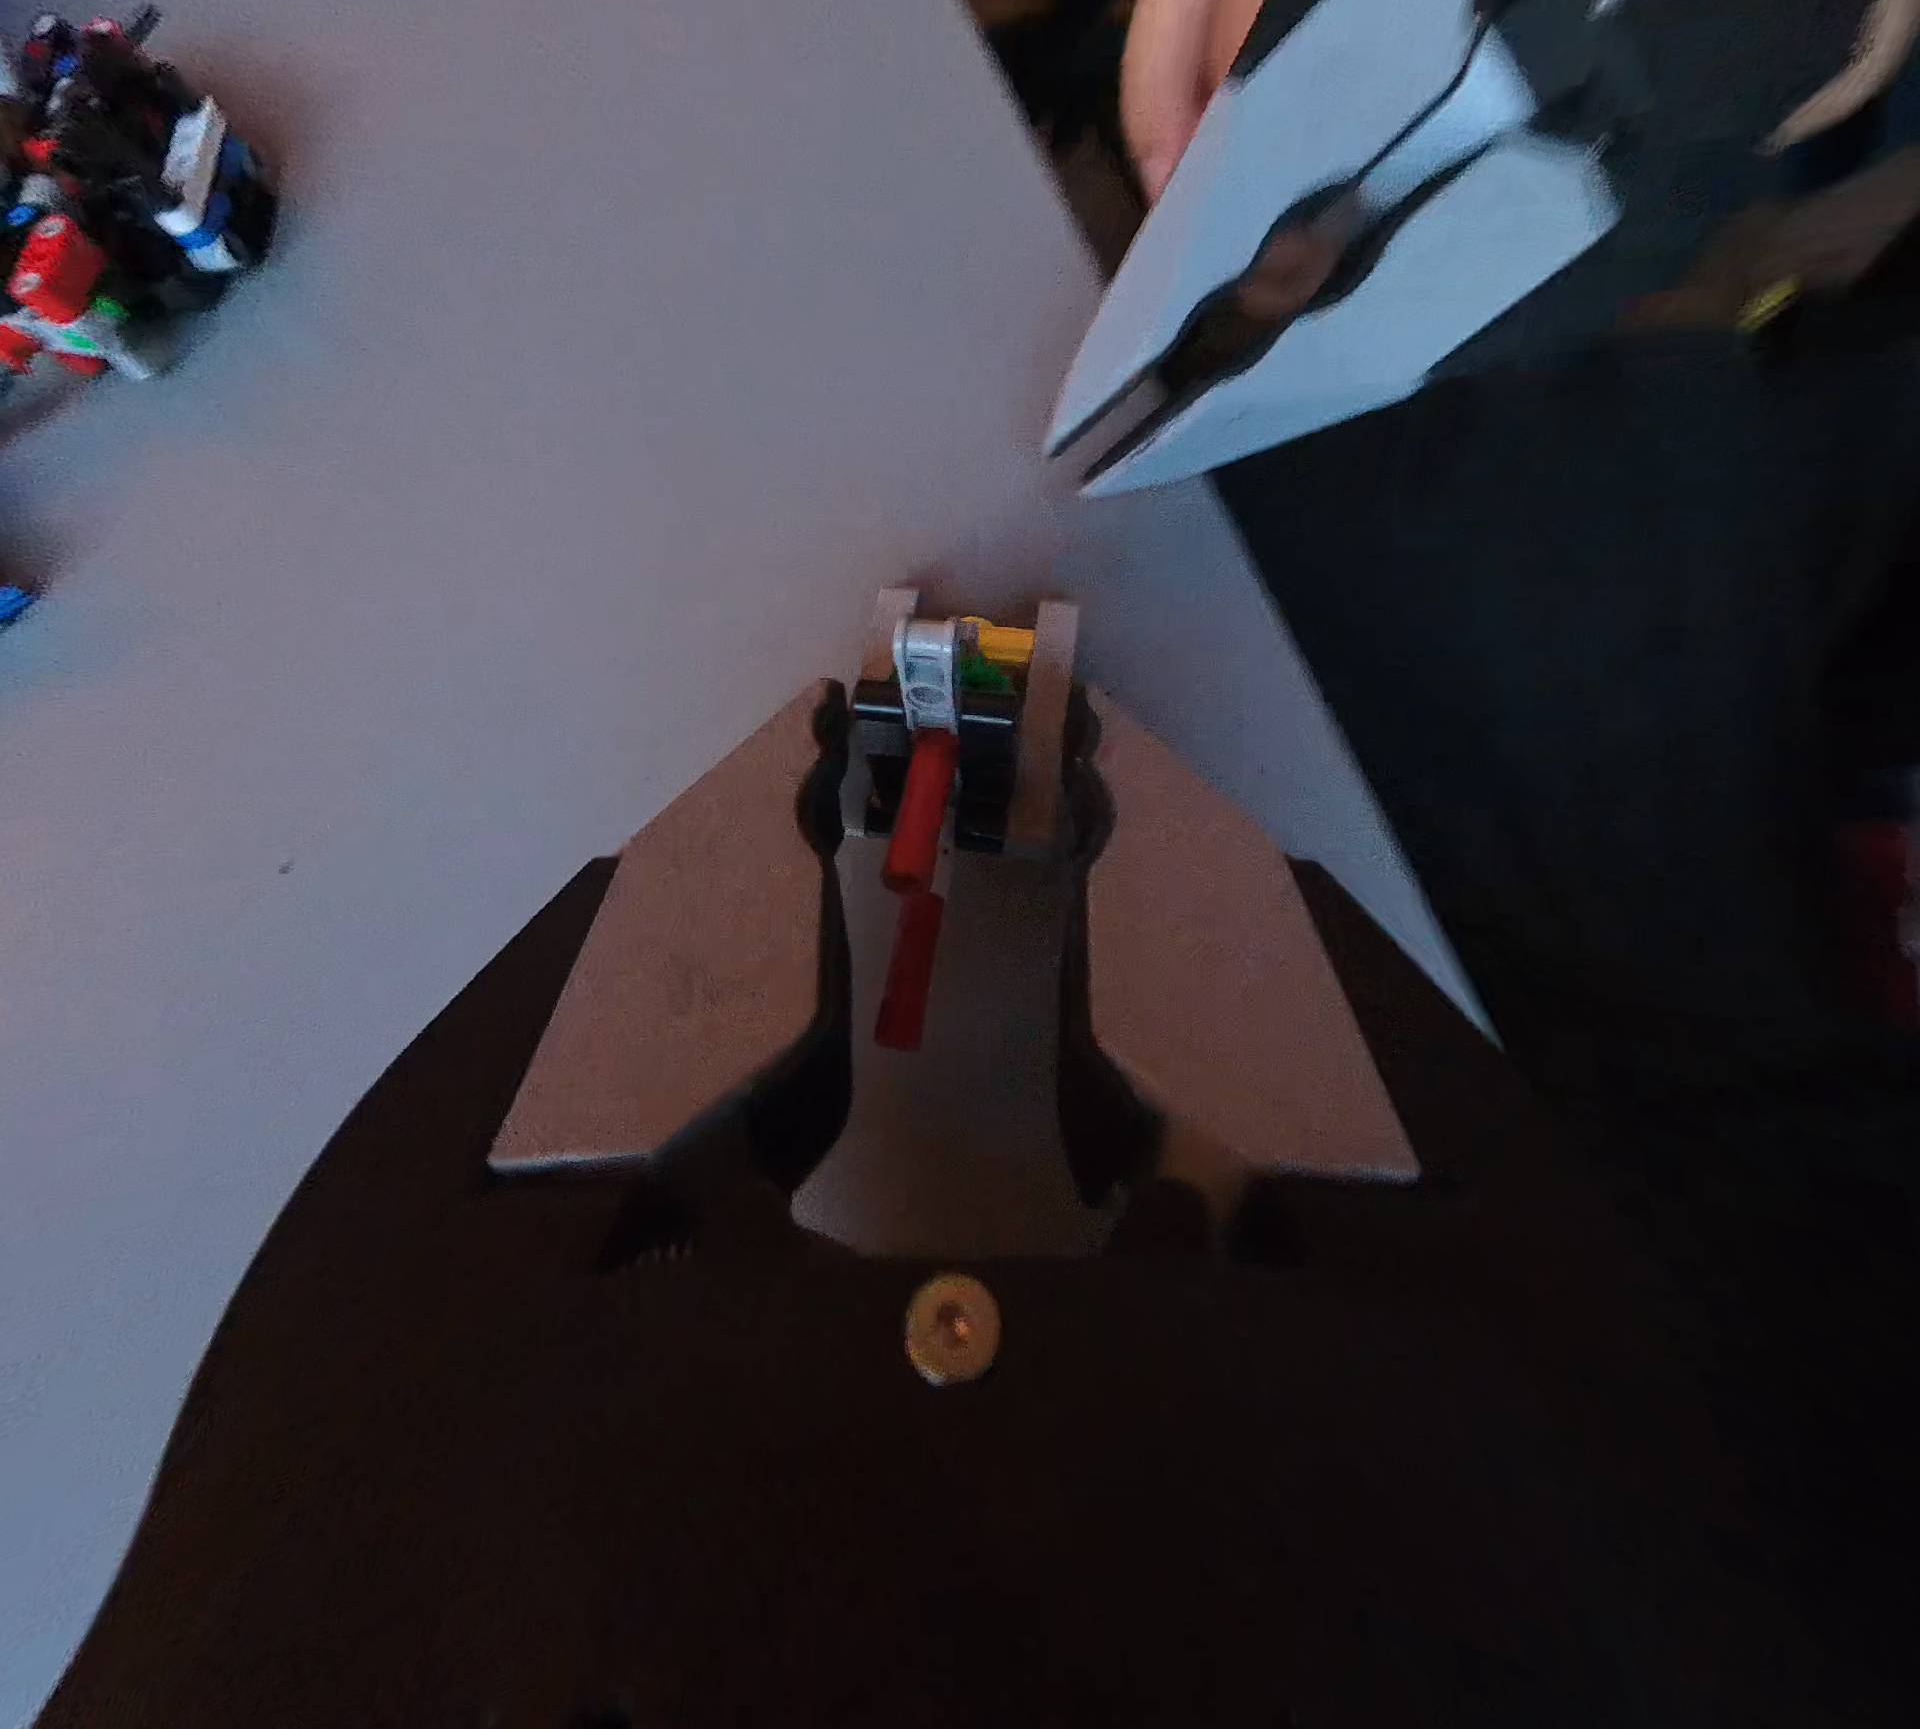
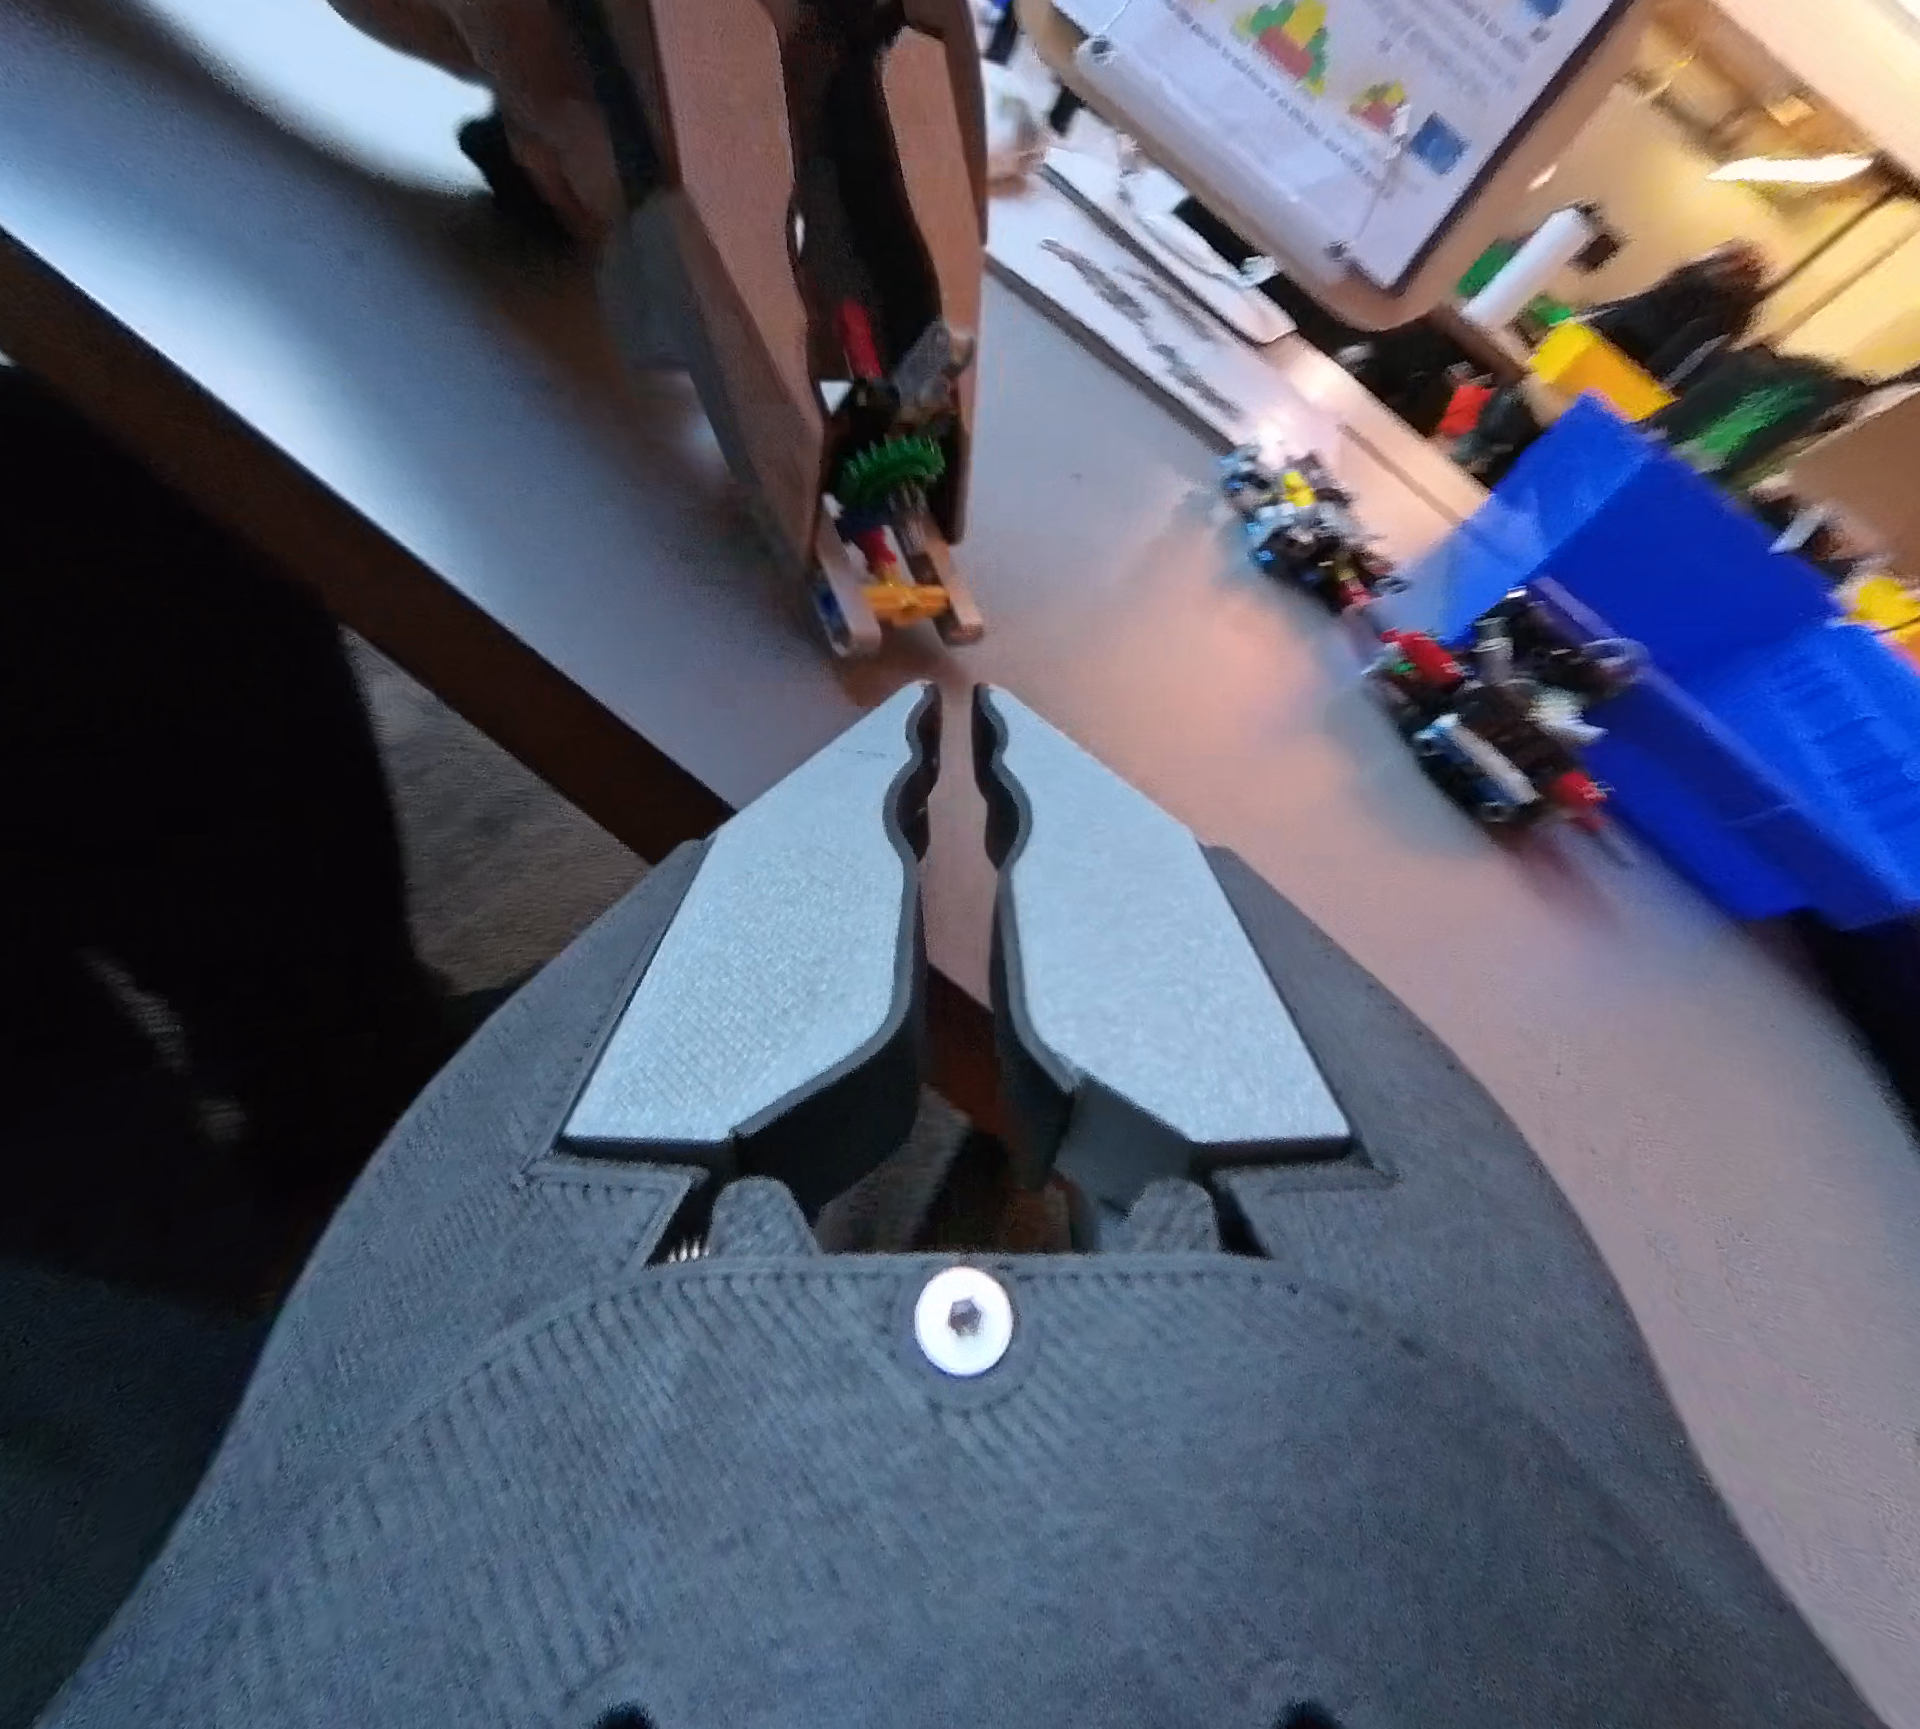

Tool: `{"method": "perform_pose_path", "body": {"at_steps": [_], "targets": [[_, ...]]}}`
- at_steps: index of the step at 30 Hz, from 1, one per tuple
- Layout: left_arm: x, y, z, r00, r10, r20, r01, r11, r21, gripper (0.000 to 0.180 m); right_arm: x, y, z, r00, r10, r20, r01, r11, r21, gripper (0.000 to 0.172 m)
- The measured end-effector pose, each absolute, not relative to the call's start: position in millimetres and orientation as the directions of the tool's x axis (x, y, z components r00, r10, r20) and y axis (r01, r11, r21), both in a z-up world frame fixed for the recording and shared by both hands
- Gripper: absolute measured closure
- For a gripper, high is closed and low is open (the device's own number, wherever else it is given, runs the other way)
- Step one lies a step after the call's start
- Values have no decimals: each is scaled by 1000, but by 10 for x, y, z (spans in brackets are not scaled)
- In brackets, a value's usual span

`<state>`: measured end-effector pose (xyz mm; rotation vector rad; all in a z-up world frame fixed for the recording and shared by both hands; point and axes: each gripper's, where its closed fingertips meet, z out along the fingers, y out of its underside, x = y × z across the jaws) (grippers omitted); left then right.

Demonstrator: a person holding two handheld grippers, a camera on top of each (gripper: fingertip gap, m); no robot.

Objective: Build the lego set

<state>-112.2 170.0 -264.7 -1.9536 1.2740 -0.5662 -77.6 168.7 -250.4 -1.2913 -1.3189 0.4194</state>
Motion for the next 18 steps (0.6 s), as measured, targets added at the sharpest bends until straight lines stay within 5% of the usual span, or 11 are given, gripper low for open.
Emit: {"method": "perform_pose_path", "body": {"at_steps": [5, 10, 18], "targets": [[-1140, 1644, -2696, 385, -920, -79, -646, -207, -735, 141, -750, 1690, -2470, 264, 940, 217, 313, 129, -941, 168], [-1258, 1552, -2643, 345, -938, 29, -607, -247, -755, 120, -721, 1591, -2472, 145, 985, 91, 277, 48, -960, 168], [-1696, 1475, -2701, 330, -939, 98, -618, -293, -729, 153, -707, 1520, -2585, 58, 988, 141, 364, 110, -925, 159]]}}
